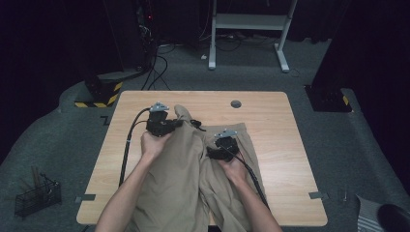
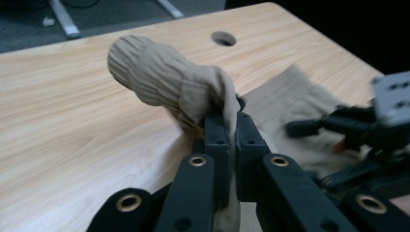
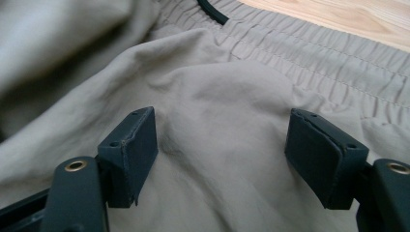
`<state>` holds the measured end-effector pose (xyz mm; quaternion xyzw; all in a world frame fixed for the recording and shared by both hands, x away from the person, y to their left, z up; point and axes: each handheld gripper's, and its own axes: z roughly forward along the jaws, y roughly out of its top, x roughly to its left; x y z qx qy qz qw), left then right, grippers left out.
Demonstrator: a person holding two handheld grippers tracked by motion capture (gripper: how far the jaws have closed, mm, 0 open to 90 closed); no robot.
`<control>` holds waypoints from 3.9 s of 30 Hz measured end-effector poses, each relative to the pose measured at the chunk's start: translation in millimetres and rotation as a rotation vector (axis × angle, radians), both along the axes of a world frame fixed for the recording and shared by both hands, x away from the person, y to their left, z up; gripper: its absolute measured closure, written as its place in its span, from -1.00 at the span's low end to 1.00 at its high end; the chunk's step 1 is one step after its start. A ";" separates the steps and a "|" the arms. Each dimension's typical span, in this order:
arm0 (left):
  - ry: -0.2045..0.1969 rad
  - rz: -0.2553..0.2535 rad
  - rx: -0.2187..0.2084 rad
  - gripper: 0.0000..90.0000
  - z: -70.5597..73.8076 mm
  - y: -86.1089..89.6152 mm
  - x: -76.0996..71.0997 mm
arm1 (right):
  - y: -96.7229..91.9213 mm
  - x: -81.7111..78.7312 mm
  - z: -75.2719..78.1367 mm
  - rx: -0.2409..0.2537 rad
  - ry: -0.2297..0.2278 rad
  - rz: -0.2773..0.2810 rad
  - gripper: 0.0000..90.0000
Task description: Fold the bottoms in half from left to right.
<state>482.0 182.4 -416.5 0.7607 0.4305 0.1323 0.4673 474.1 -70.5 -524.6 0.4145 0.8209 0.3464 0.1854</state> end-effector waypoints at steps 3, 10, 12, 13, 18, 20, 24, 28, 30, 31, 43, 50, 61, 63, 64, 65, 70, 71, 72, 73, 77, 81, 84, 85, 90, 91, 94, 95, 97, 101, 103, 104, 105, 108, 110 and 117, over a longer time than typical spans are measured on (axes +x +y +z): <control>0.002 -0.017 -0.008 0.93 1.8 -8.0 3.3 | 17.2 -0.9 -0.1 0.000 0.000 0.021 -0.38; 0.008 -0.039 -0.016 0.93 0.3 -17.4 7.4 | 28.1 -2.3 2.4 -0.003 0.014 0.054 -0.31; 0.006 -0.042 -0.014 0.93 -0.2 -17.8 7.1 | 10.4 -15.3 11.6 0.011 -0.017 0.053 -0.29; 0.002 -0.043 -0.012 0.93 0.2 -18.1 6.5 | 2.0 -20.4 14.9 0.000 -0.035 0.052 -0.28; -0.002 -0.046 -0.009 0.93 0.0 -18.8 6.4 | -37.3 -30.4 19.9 -0.050 -0.067 0.019 -0.31; 0.001 -0.048 -0.013 0.93 -2.2 -20.4 7.4 | -61.4 -29.3 12.2 -0.040 -0.035 -0.010 -0.34; -0.002 -0.053 -0.016 0.93 -3.0 -23.0 7.7 | -69.2 -27.7 1.9 -0.013 -0.009 -0.004 -0.35; 0.003 -0.058 -0.020 0.93 -2.2 -25.8 8.7 | -64.8 -25.2 0.9 0.003 0.002 0.001 -0.34; -0.002 -0.065 -0.005 0.93 0.2 -28.2 9.5 | -62.9 -25.4 0.9 0.005 0.002 -0.003 -0.34; -0.005 -0.070 0.003 0.93 3.4 -31.8 10.8 | -58.6 -25.5 0.8 0.005 0.003 -0.007 -0.34; 0.026 -0.156 0.018 0.93 -0.1 -76.3 21.4 | -36.8 -23.5 0.5 0.006 0.002 0.009 -0.32; 0.059 -0.190 0.030 0.92 -15.8 -108.4 28.5 | -36.5 -24.8 0.7 -0.003 -0.010 0.000 -0.31; 0.092 -0.206 0.088 0.91 -42.1 -133.2 33.7 | -62.7 -39.3 11.7 0.010 -0.030 -0.033 -0.21; 0.091 -0.212 0.092 0.91 -43.3 -137.6 33.9 | -69.7 -42.6 10.6 -0.012 -0.027 -0.021 -0.19; 0.094 -0.215 0.089 0.91 -43.9 -140.3 34.0 | -72.1 -43.0 8.1 -0.025 -0.023 -0.020 -0.19; 0.092 -0.221 0.092 0.91 -44.1 -143.1 33.8 | -73.7 -42.3 4.3 -0.037 -0.015 -0.021 -0.19; 0.091 -0.236 0.122 0.90 -45.1 -157.2 31.9 | -76.9 -40.2 1.2 0.009 -0.013 -0.022 -0.13; 0.090 -0.239 0.155 0.90 -47.8 -164.7 31.9 | -76.3 -39.1 1.2 0.013 -0.008 -0.020 -0.13; 0.092 -0.242 0.169 0.89 -50.2 -168.0 32.4 | -76.2 -39.0 1.1 0.013 -0.010 -0.020 -0.13; 0.096 -0.241 0.180 0.88 -53.1 -171.0 32.7 | -76.3 -39.1 1.1 0.013 -0.009 -0.019 -0.13; 0.141 -0.236 0.218 0.71 -68.7 -178.2 37.2 | -75.9 -39.2 1.1 0.012 -0.011 -0.022 -0.13; 0.155 -0.231 0.229 0.46 -76.8 -180.3 38.4 | -75.7 -39.4 1.1 0.011 -0.011 -0.026 -0.14; 0.141 -0.234 0.234 0.23 -73.4 -180.8 35.3 | -75.7 -39.3 1.0 0.011 -0.012 -0.026 -0.15; 0.121 -0.242 0.229 0.16 -67.1 -179.8 29.9 | -75.6 -39.4 1.0 0.009 -0.012 -0.027 -0.15; 0.060 -0.236 0.234 -0.08 -48.1 -167.9 17.9 | -75.6 -39.4 1.1 0.008 -0.013 -0.030 -0.16; 0.046 -0.225 0.229 -0.11 -44.2 -164.0 16.7 | -75.5 -39.4 1.0 0.008 -0.013 -0.030 -0.16; 0.038 -0.212 0.212 -0.19 -36.4 -155.6 15.6 | -75.4 -39.5 1.0 0.008 -0.013 -0.031 -0.17; 0.033 -0.203 0.199 -0.19 -32.6 -151.5 14.9 | -75.5 -39.5 1.1 0.008 -0.013 -0.031 -0.17; 0.013 -0.193 0.177 -0.23 -21.9 -138.1 10.5 | -75.4 -39.6 1.1 0.006 -0.015 -0.032 -0.17; 0.004 -0.184 0.171 -0.28 -16.4 -121.8 6.2 | -75.4 -39.5 1.0 0.008 -0.014 -0.032 -0.18; 0.015 -0.166 0.172 -0.30 -17.3 -103.9 2.1 | -75.4 -39.5 1.1 0.008 -0.012 -0.033 -0.18; 0.015 -0.166 0.172 -0.31 -17.3 -103.9 2.1 | -75.4 -39.6 1.1 0.007 -0.013 -0.033 -0.18; 0.025 -0.158 0.162 -0.31 -21.1 -91.0 -0.9 | -75.4 -39.5 1.0 0.006 -0.015 -0.032 -0.18; 0.048 -0.144 0.152 -0.34 -28.1 -75.0 -7.7 | -75.3 -39.5 1.0 0.006 -0.016 -0.032 -0.18; 0.056 -0.149 0.150 -0.34 -32.7 -65.6 -13.2 | -75.3 -39.9 1.1 0.007 -0.012 -0.035 -0.18; 0.092 -0.123 0.140 -0.31 -48.8 -38.5 -26.4 | -75.9 -51.8 10.8 0.014 -0.069 -0.007 -0.16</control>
